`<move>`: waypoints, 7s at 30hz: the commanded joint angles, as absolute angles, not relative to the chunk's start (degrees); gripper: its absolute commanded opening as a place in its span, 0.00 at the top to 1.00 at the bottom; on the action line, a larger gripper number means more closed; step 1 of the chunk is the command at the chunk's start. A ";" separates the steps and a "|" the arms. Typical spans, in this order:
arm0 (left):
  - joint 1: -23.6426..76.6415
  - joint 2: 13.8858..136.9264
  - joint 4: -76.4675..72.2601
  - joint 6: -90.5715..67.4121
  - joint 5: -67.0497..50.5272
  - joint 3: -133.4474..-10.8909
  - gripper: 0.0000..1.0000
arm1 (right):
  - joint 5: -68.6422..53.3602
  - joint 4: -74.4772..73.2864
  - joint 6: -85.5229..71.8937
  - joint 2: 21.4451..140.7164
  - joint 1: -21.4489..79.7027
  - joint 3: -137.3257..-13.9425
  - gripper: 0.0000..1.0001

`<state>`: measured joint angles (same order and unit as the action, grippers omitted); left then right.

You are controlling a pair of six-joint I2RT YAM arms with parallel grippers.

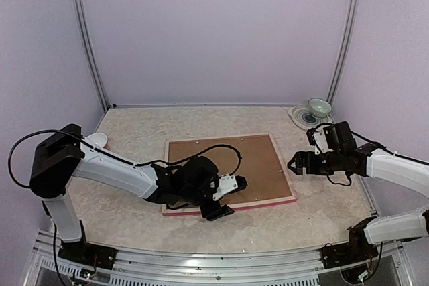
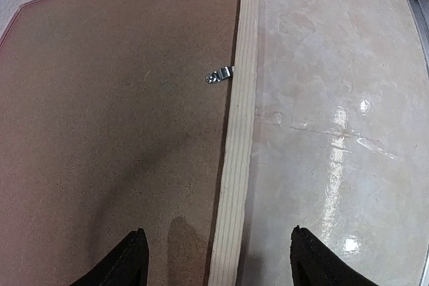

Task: Put the photo into the frame
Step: Pick up the photo frame from the center of the board, then pass from the left arm to the right, then pass from the right arm to the left

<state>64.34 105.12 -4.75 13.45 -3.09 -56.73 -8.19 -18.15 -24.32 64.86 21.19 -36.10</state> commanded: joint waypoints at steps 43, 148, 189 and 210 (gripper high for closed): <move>66.49 108.35 -9.99 13.36 1.08 -53.22 1.00 | -14.35 -15.03 -24.91 67.14 19.70 -35.73 0.01; 87.51 98.58 -0.33 28.88 50.06 -59.12 0.16 | -40.05 33.09 -88.46 47.38 17.67 -5.27 0.98; 83.76 106.34 -7.23 40.64 56.53 -59.72 1.00 | -42.10 34.78 -90.34 47.50 17.69 -3.73 0.79; 82.03 99.91 -0.97 39.42 55.51 -68.50 1.00 | -32.98 -2.76 -59.12 43.50 17.67 -18.29 0.01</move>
